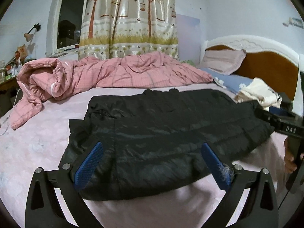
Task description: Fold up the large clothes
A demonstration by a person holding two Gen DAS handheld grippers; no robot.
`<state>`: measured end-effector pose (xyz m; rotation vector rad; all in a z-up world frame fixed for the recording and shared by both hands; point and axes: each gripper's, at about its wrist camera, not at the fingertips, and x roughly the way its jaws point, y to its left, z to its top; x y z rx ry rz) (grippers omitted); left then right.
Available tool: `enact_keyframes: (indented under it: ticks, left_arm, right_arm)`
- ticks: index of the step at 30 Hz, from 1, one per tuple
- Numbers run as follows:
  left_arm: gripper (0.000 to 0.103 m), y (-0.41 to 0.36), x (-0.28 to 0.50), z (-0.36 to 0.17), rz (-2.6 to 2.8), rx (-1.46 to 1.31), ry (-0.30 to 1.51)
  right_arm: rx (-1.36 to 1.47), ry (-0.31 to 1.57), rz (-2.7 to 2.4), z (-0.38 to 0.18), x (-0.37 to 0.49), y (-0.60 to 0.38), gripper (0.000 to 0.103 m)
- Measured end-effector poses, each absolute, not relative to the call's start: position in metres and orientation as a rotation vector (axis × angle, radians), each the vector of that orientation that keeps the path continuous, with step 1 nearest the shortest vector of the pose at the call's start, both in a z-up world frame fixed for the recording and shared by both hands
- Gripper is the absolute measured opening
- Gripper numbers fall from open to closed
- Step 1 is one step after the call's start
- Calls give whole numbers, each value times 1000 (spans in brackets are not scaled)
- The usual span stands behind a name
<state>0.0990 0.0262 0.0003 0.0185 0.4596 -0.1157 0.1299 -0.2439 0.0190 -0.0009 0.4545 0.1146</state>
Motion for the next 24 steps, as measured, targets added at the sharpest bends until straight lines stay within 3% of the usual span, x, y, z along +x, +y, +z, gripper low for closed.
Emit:
enact_keyframes:
  ticks: [14,17,24]
  left_arm:
    - [102,-1,96,-22,-100,117,542]
    - [102,-15,97,-32,-60,225,553]
    - [102,-28,106,-59,-26,339,643]
  right_arm:
    - [-72,525,120,9,138,-232,103]
    - [-253,687,155,-9,147,-214,103]
    - [-450,724,205,-38,126,-192,102]
